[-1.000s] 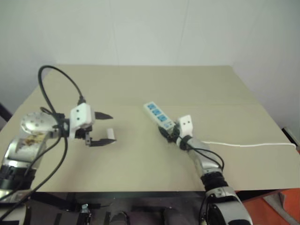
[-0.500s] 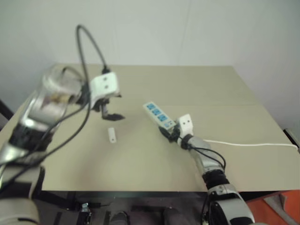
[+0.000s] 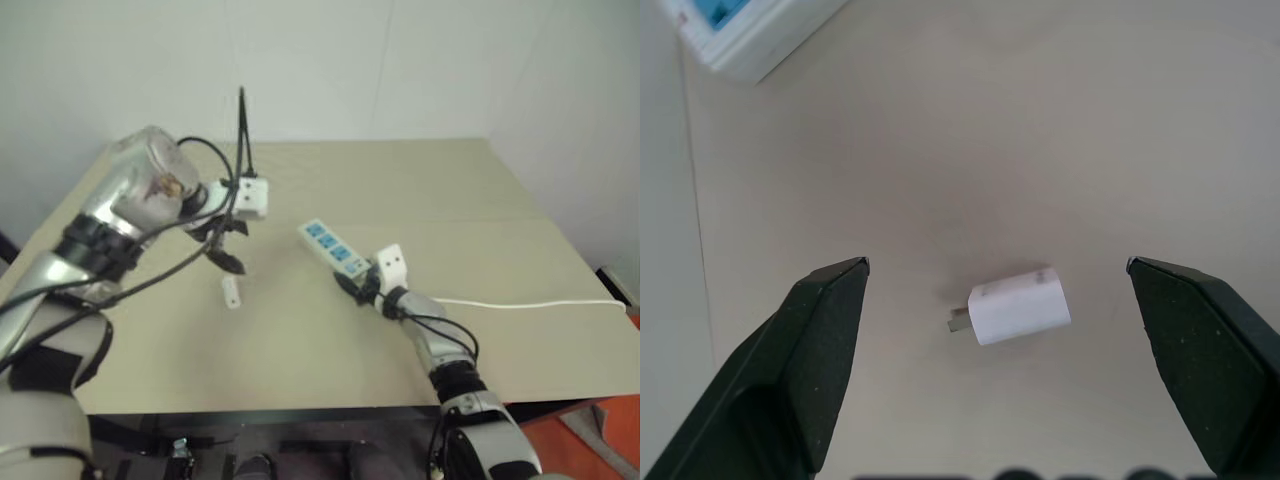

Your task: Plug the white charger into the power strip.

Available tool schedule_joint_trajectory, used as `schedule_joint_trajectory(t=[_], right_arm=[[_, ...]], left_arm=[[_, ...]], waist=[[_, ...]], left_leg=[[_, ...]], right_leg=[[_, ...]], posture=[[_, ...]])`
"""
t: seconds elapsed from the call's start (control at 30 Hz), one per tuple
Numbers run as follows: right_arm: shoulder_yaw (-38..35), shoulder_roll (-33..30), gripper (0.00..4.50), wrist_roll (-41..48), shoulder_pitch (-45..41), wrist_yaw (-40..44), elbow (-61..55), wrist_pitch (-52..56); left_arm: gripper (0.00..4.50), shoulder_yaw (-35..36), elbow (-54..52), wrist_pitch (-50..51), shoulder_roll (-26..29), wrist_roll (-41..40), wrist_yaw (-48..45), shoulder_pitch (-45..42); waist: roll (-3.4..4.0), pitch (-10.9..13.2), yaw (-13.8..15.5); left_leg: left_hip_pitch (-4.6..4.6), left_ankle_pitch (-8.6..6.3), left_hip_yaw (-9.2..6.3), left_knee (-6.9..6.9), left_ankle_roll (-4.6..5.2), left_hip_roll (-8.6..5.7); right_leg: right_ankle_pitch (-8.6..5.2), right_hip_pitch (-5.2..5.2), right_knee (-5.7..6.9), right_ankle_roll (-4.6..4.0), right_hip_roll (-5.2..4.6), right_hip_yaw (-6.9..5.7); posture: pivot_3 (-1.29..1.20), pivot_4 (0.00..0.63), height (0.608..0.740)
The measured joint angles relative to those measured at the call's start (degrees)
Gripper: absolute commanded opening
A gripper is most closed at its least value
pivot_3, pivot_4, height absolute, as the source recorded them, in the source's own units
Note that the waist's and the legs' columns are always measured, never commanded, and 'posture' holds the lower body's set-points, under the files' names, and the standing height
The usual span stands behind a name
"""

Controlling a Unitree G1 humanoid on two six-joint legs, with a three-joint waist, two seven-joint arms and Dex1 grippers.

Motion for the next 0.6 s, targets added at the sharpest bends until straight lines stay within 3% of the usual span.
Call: schedule_joint_trajectory(t=[0.1, 0.17, 0.27, 0.4, 0.6], right_arm=[[-0.09, -0.11, 3.44, 0.03, -0.33, 0.35, 0.53, 0.0], [-0.16, -0.29, 3.44, 0.04, -0.37, 0.53, 0.71, 0.01], [-0.25, -0.89, 3.44, 0.06, -0.24, 0.9, 0.64, 0.18], [-0.27, -1.58, 3.44, 0.06, -0.03, 1.34, -0.04, 0.8], [-0.17, -1.68, 3.44, 0.06, 0.12, 1.6, -0.97, 1.98]], left_arm=[[4.5, -0.91, 5.03, -19.91, 0.8, -7.43, -0.27, 1.75], [4.5, -5.39, 11.06, -35.04, 1.61, -11.29, -0.31, 0.51], [4.5, -11.5, 20.95, -51.37, -0.4, -11.62, -0.32, -3.3], [4.5, -19.43, 31.26, -66.22, -5.54, -11.64, -0.32, -9.87], [4.5, -32.68, 39.09, -78.98, -11.2, -9.66, -0.32, -18.18]], waist=[[-0.01, 0.0, 0.05], [-0.02, -0.01, 0.13], [-0.03, -0.01, 0.71], [-0.05, -0.01, 1.31], [-0.05, 0.0, 1.22]], left_leg=[[0.0, 0.0, 0.0, 0.04, 0.0, 0.01], [0.01, 0.0, 0.0, 0.07, 0.0, -0.01], [-0.06, 0.0, 0.0, 0.2, 0.0, -0.03], [-0.14, 0.0, 0.02, 0.25, 0.01, -0.04], [-0.19, -0.02, 0.05, 0.24, 0.04, -0.05]], right_leg=[[0.01, 0.0, 0.03, -0.02, -0.02, 0.01], [0.04, 0.02, 0.03, -0.07, -0.03, 0.01], [0.01, 0.04, 0.03, -0.01, -0.03, 0.0], [0.0, 0.03, -0.02, 0.01, -0.02, 0.01], [-0.01, -0.01, -0.04, 0.02, -0.02, 0.08]], posture=[[0.0, 0.15, 0.74], [0.0, 0.15, 0.74], [0.0, 0.15, 0.74], [0.0, 0.15, 0.74], [0.0, 0.15, 0.74]])
